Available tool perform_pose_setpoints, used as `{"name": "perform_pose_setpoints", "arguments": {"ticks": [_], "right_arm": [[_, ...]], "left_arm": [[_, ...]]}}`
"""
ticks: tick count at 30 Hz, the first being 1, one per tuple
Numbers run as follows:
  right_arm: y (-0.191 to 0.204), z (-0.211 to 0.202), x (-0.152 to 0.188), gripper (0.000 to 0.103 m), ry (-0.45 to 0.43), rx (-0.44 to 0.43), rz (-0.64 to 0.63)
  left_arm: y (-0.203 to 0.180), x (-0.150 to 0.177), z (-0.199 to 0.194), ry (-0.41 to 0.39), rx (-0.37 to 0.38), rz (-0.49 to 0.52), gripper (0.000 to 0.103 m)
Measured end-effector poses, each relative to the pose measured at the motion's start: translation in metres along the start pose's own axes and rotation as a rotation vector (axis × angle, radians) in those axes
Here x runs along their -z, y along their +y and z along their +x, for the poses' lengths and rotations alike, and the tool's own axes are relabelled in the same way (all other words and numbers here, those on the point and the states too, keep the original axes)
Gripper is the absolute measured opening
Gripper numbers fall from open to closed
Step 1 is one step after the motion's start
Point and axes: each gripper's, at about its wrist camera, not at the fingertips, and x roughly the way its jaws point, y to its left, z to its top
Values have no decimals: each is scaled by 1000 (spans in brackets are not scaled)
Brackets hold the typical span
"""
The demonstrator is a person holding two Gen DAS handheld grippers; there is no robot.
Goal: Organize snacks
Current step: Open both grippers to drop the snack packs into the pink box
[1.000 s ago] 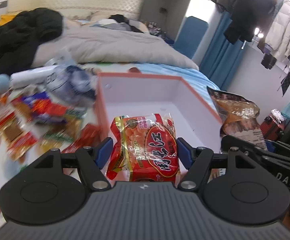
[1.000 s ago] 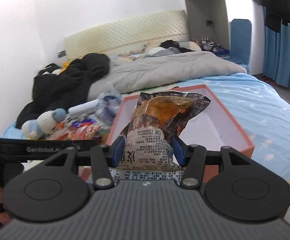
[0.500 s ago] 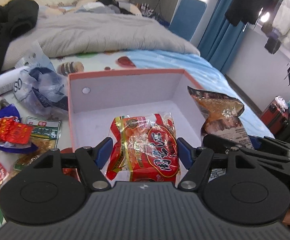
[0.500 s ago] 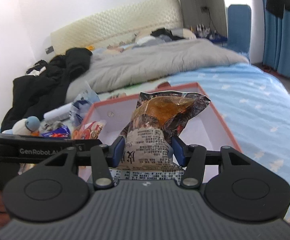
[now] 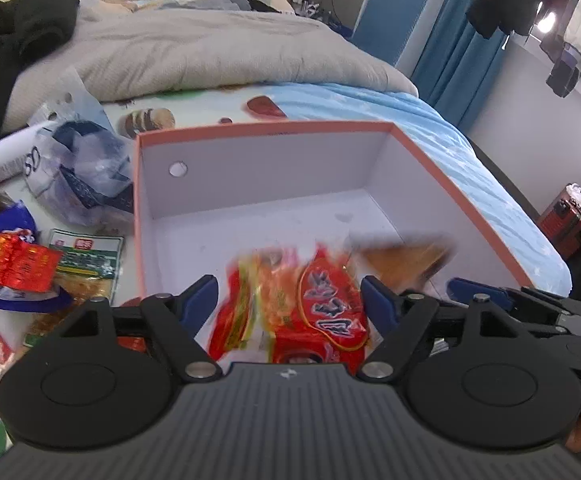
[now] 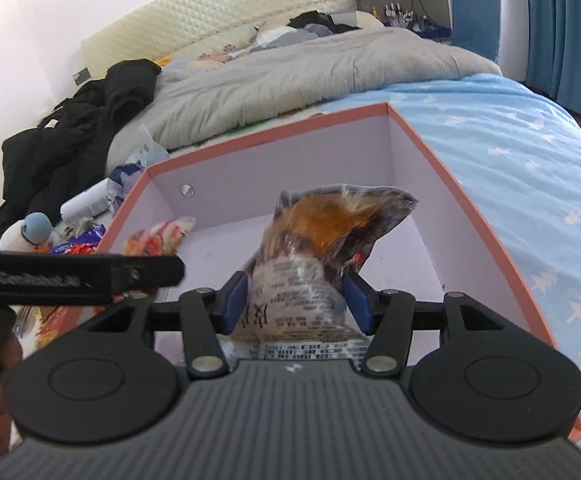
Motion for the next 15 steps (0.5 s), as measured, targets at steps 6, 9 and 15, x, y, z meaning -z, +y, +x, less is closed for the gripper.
{"name": "perform_pose_setpoints", "arguments": {"ticks": [6,9,15], "right_arm": [[5,-24,3,78,-32,3,-11],[11,-41,7,78,-49,2,-13],[27,-79,17,78,-93,-9,-19]], "left_arm": [[-4,4,-39,-51,-7,3,82],[-8,11,-63,-73,-7,9,82],[-9,30,-114,-122,-12,11,82]]}}
